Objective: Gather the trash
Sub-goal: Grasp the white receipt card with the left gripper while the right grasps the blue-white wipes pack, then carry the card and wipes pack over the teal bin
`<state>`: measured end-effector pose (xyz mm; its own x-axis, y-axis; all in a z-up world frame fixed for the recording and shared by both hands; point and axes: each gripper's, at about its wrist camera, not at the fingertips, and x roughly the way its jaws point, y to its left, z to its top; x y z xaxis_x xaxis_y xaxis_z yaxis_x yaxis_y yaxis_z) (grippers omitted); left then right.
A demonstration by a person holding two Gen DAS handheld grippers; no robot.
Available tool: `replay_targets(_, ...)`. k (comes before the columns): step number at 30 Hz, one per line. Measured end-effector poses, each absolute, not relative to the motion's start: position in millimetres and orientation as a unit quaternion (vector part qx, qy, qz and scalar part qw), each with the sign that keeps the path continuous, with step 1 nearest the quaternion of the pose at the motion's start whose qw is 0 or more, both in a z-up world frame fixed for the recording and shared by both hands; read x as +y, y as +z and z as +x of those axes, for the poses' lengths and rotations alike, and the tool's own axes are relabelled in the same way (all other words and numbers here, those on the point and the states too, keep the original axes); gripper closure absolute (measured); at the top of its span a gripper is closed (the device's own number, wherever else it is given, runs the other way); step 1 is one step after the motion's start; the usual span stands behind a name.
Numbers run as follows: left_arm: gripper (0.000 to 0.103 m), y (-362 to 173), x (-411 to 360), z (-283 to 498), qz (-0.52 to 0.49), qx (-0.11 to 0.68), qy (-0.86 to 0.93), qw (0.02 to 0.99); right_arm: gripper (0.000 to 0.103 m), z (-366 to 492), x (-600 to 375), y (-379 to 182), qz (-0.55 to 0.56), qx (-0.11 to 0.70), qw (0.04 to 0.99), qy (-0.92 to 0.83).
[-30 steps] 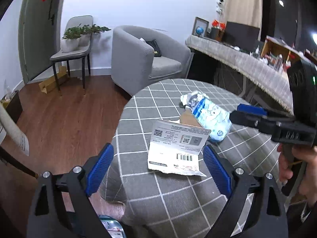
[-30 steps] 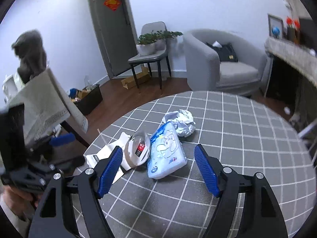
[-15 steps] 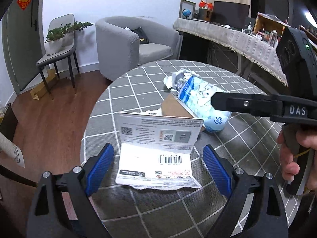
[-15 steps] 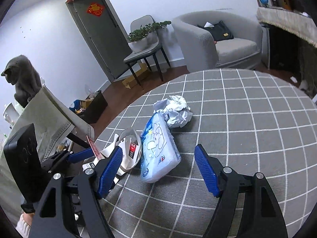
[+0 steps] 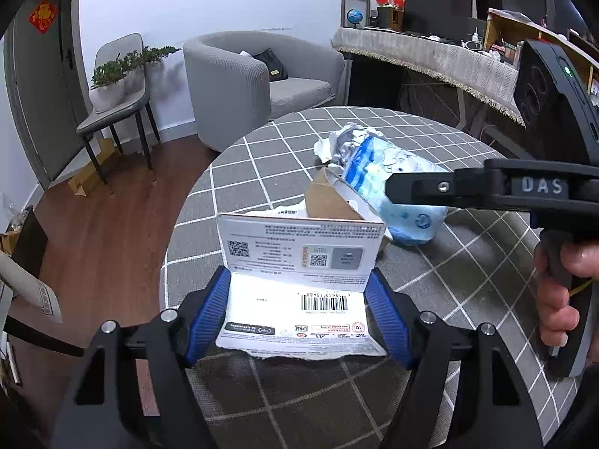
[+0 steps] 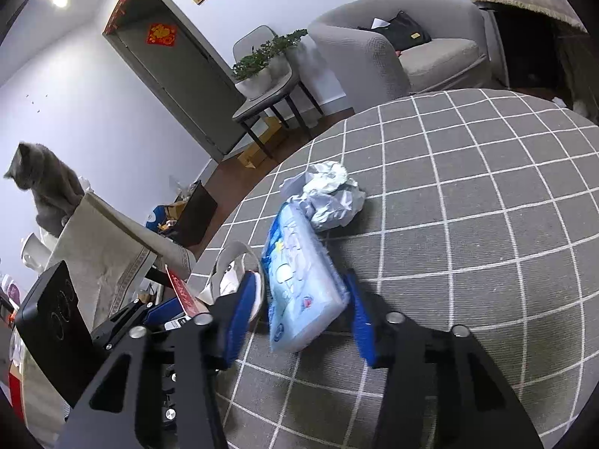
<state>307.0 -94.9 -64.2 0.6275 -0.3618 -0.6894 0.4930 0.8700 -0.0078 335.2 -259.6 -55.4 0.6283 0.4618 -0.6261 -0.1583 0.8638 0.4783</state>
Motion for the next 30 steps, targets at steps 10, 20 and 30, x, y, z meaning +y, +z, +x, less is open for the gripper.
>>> replay_targets(10,0.027,-49.7,-103.7,280.7,0.142,0.317,-0.232,0.909,0.088,328.3,-244.9,-32.7,0.127,0.375,0.902,0.171)
replay_targets(20,0.027,-44.6,-101.2,265.3,0.185,0.3,-0.206,0.913,0.09,323.9,-239.3,-19.5,0.103,0.354,0.915,0.166)
replay_targets(30,0.027,-49.3,-78.5,264.1,0.177,0.323,-0.205,0.907,0.09,326.3,-216.6,-16.6,0.095,0.352,0.915,0.175)
